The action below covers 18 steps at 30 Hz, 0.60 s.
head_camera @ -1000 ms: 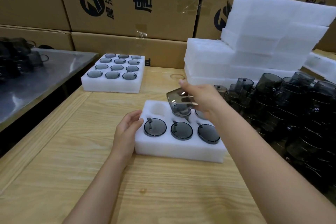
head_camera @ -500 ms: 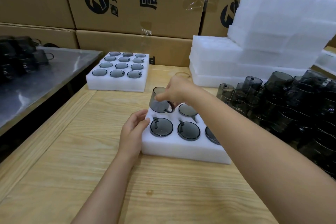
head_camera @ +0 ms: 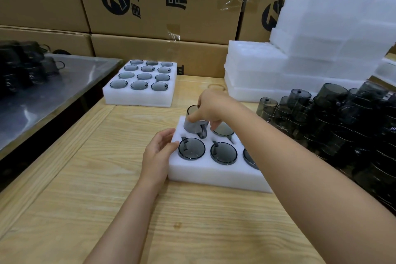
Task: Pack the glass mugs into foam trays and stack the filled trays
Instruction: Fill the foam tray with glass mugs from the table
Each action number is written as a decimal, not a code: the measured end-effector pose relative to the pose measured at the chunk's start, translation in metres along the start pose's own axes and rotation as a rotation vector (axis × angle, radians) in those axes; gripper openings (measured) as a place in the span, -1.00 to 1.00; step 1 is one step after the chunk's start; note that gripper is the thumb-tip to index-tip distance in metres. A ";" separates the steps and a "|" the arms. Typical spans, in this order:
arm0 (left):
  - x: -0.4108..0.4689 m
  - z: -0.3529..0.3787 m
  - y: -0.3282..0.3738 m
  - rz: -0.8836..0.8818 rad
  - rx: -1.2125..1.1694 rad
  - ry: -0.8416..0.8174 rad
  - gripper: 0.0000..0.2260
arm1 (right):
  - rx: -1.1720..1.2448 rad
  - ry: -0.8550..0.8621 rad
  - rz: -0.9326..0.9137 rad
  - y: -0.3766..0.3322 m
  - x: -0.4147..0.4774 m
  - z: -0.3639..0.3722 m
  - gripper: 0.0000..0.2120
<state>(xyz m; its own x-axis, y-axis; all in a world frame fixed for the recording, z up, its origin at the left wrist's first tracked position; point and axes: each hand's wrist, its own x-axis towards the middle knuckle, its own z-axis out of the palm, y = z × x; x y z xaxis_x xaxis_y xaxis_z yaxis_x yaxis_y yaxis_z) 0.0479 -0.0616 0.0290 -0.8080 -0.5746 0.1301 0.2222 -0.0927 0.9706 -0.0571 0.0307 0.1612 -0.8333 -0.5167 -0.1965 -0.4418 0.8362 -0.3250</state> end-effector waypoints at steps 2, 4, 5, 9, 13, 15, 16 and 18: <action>0.000 0.000 0.000 0.007 0.016 -0.005 -0.73 | -0.115 0.000 -0.010 -0.004 0.003 0.000 -0.66; -0.001 0.000 0.000 0.011 0.026 -0.010 -0.72 | -0.174 -0.013 -0.025 -0.008 0.007 0.002 -0.65; 0.000 0.000 0.000 0.008 0.028 -0.014 -0.72 | -0.198 -0.022 -0.033 -0.009 0.008 0.003 -0.65; -0.001 0.000 0.001 0.006 0.018 -0.024 -0.72 | -0.363 -0.060 -0.079 -0.008 0.011 0.003 -0.59; 0.000 0.001 0.001 0.018 0.015 -0.028 -0.73 | -0.200 -0.035 -0.174 -0.010 0.021 0.009 -0.40; -0.001 0.000 0.001 0.015 0.008 -0.038 -0.76 | -0.075 0.022 -0.196 -0.011 0.027 0.025 -0.31; -0.001 0.000 0.001 0.010 0.002 -0.044 -0.74 | -0.119 0.030 -0.205 -0.010 0.030 0.035 -0.30; -0.001 0.000 0.001 0.002 -0.003 -0.045 -0.70 | -0.198 0.042 -0.237 -0.002 0.036 0.050 -0.29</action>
<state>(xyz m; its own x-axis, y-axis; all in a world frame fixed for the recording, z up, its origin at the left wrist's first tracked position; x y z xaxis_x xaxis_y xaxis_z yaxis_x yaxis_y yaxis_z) 0.0494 -0.0611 0.0295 -0.8311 -0.5380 0.1408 0.2250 -0.0938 0.9698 -0.0696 0.0014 0.1082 -0.7104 -0.6970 -0.0973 -0.6782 0.7150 -0.1697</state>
